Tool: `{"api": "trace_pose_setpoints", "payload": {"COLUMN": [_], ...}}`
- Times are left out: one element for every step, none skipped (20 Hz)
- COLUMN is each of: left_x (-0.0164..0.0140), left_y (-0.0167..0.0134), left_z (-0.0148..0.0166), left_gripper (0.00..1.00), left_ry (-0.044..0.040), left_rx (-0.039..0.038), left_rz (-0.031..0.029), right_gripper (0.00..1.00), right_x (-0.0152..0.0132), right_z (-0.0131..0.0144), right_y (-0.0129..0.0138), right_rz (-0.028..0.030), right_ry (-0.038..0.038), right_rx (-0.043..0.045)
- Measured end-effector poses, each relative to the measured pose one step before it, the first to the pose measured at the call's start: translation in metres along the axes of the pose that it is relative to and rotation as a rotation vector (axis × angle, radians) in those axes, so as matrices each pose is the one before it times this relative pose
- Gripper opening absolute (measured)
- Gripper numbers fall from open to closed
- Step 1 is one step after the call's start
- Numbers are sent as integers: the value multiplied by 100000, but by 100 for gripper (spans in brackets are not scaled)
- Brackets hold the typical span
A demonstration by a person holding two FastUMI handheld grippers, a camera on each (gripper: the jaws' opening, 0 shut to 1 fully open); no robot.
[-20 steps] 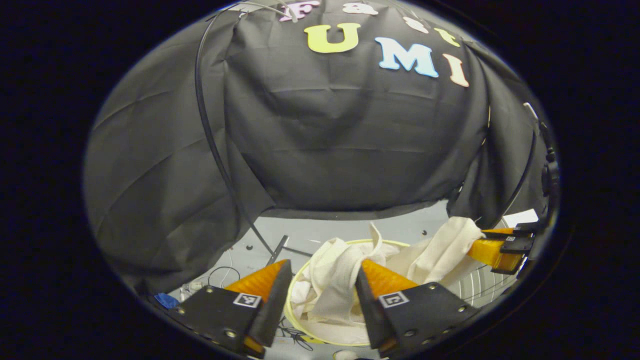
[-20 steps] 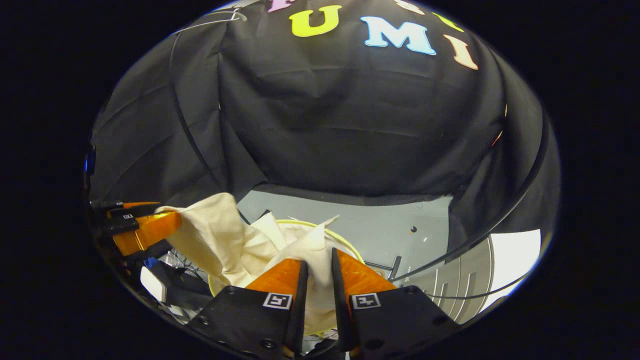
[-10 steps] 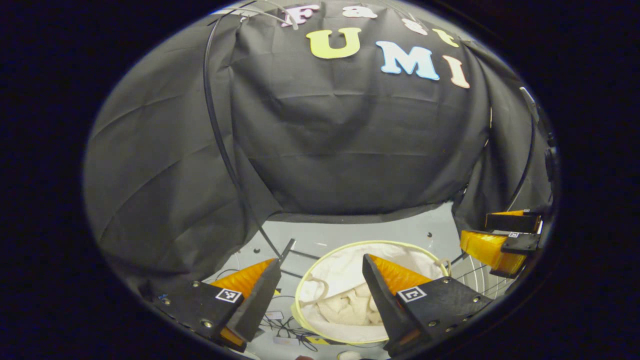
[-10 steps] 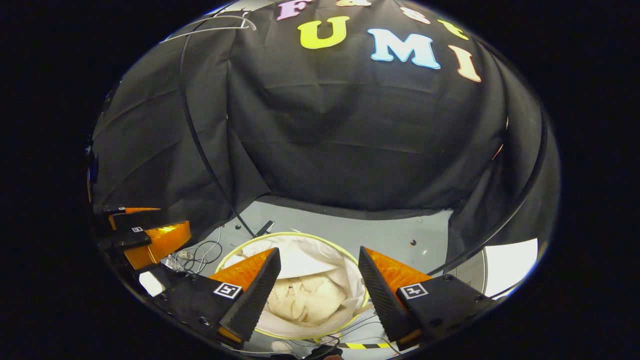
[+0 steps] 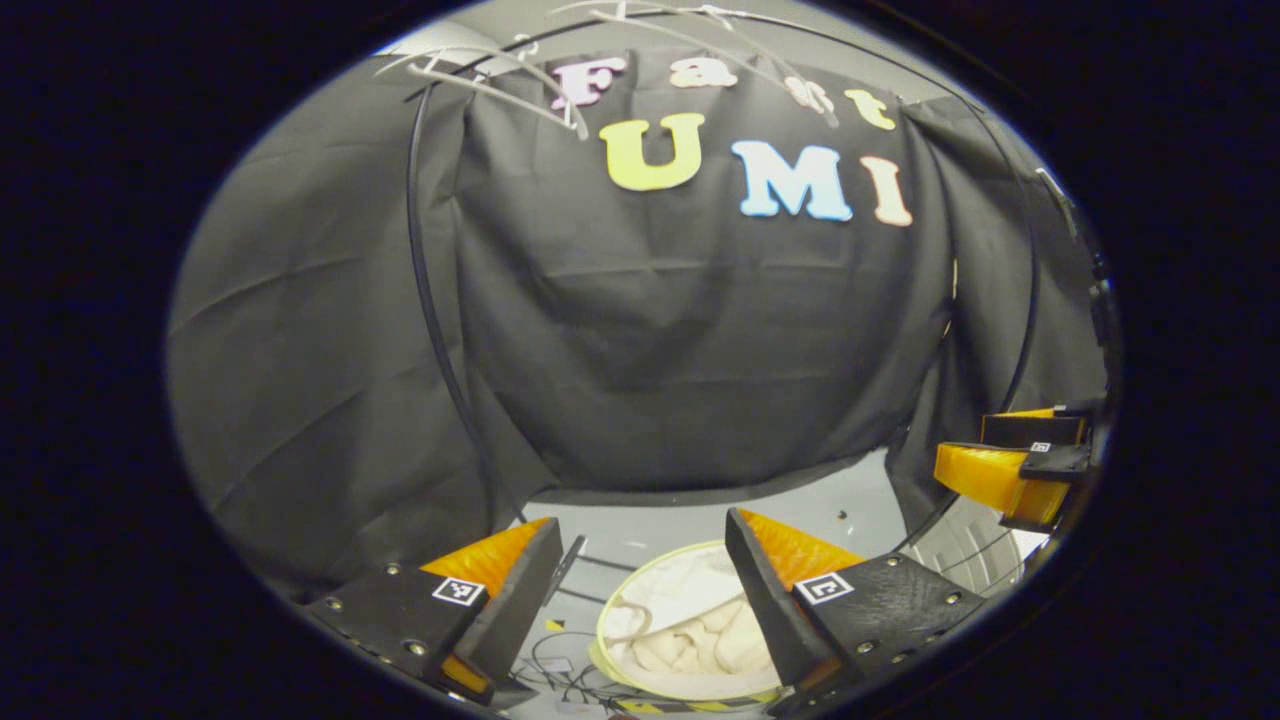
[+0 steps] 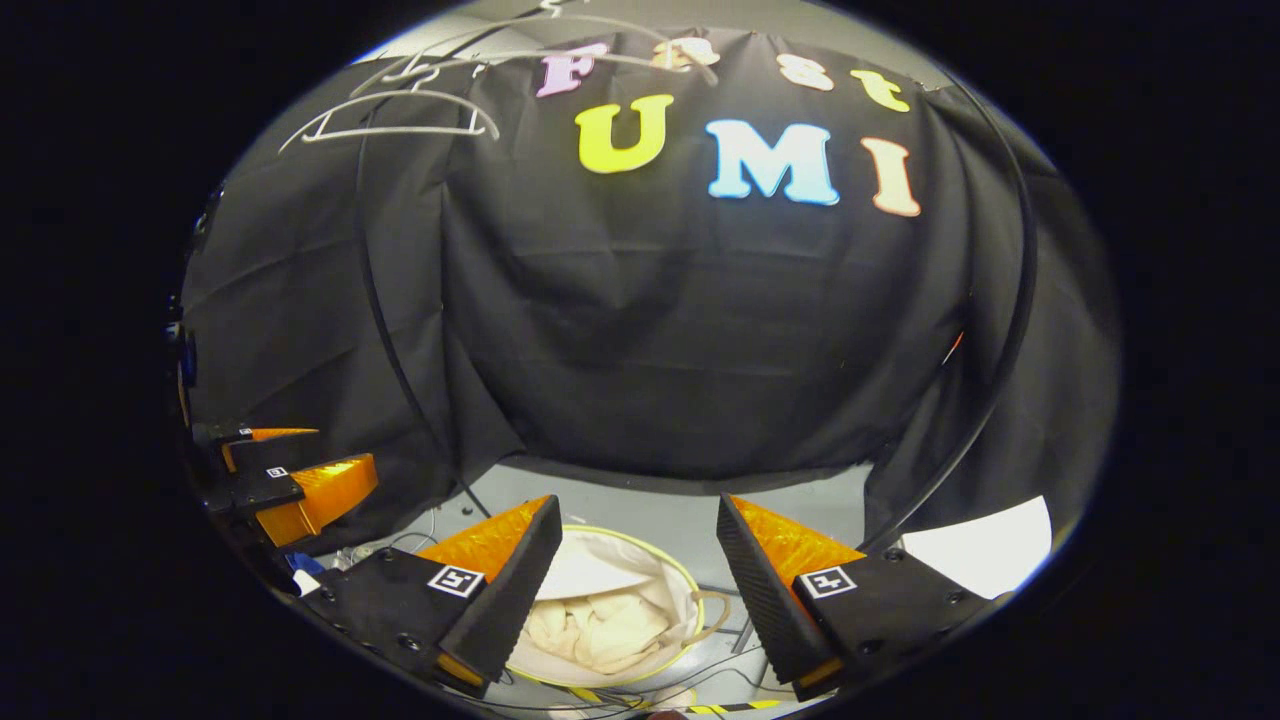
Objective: Grasp the clothes on the hanger with both hands and then place them into the laundry hamper below.
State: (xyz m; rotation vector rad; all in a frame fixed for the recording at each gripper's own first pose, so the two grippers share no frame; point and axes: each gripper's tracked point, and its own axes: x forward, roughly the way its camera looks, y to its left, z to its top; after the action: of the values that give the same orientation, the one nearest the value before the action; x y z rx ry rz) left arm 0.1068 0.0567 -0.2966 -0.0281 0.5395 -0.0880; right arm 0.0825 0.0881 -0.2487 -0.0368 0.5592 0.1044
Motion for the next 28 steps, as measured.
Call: {"api": "trace_pose_setpoints", "payload": {"left_x": [-864, -848, -886, -917, -1053, -820, -1014, -934, -1137, -909, -1263, -1188, -1345, -1037, -995, -1062, -1383, -1047, -178, -523, -1026, -815, -1316, -723, -465, -329, -450, -215], "left_y": [-216, -129, -186, -217, -196, -345, -246, -223, -333, -252, 34, -114, -106, -280, -191, -73, 155, -119, -120, -125, -322, -423, -616, -468, -221, -184, -222, -151], "left_z": [2001, 1888, 1765, 1980, 1701, 1640, 1674, 1756, 2061, 1755, 1140, 1512, 1152, 937, 854, 929, 794, 862, 95, 355, 372, 335, 304, 421, 284, 175, 1, 221], "left_gripper": [96, 96, 96, 96, 96, 96, 96, 96, 96, 96, 96, 96, 96, 96, 96, 96, 96, 95, 95, 95, 95, 96, 96, 96, 96, 96, 96, 96], "left_ry": [-3680, -3447, -3830, -3451, -3414, -2738, -2921, -3139, -3188, -2759, -2499, -1758, -1302, -1026, -1210, -1704, -1336, -1146, -443, -311, -415, -329, -806, -924, -811, -171, -227, -441], "left_rx": [537, 591, 199, -391, -783, -311, 59, 376, 458, 105, 194, 451, 258, -93, -236, -43, 494, 978, 989, 541, 18, -222, -71, -132, -121, -93, -221, -335], "left_rz": [-573, -349, 53, 265, 398, 486, 356, 551, 579, 382, 18, 520, 758, 232, 204, -227, -277, 109, -133, -219, -724, -951, -940, -1085, -601, -159, -421, -55], "right_gripper": [97, 98, 99, 97, 97, 97, 97, 97, 97, 97, 97, 97, 97, 97, 97, 97, 99, 96, 98, 98, 98, 98, 96, 96, 96, 96, 96, 96], "right_x": [-1001, -1091, -1015, -1032, -985, -1155, -1120, -1147, -1031, -1234, -927, -961, -1249, -1027, -1511, -1231, -1069, -935, -962, -899, -872, -914, -815, -804, -763, -661, -611, -506], "right_z": [1360, 1265, 1401, 1250, 1376, 1193, 1346, 1143, 1047, 878, 913, 678, 785, 387, 628, 455, 387, 98, 144, 121, 142, 119, 73, -60, 75, -70, 261, 134], "right_y": [-314, -338, -458, -355, -374, -380, -598, -616, -513, -550, -879, -942, -862, -834, -563, -426, -666, -748, -719, -765, -894, -615, -606, -581, -590, -724, -482, -362], "right_rz": [-740, -819, -1003, -287, -56, 55, 15, 151, 102, -210, -630, -1141, -1125, -926, -1360, -875, -941, -1166, -892, -1690, -1774, -1802, -1579, -1469, -1578, -1989, -862, -1145], "right_ry": [-2641, -2480, -2792, -3269, -3307, -3118, -3091, -2788, -2054, -1861, -1771, -1671, -1321, -1558, -1440, -1371, -887, -615, -550, -586, -794, -673, -366, -317, -210, -219, -727, -366], "right_rx": [1124, 283, -781, -945, -701, -622, -216, 144, 392, 468, 400, 358, 17, -448, -637, -593, -617, -184, 67, 323, 165, 319, 261, 318, 269, 359, 703, 835]}}
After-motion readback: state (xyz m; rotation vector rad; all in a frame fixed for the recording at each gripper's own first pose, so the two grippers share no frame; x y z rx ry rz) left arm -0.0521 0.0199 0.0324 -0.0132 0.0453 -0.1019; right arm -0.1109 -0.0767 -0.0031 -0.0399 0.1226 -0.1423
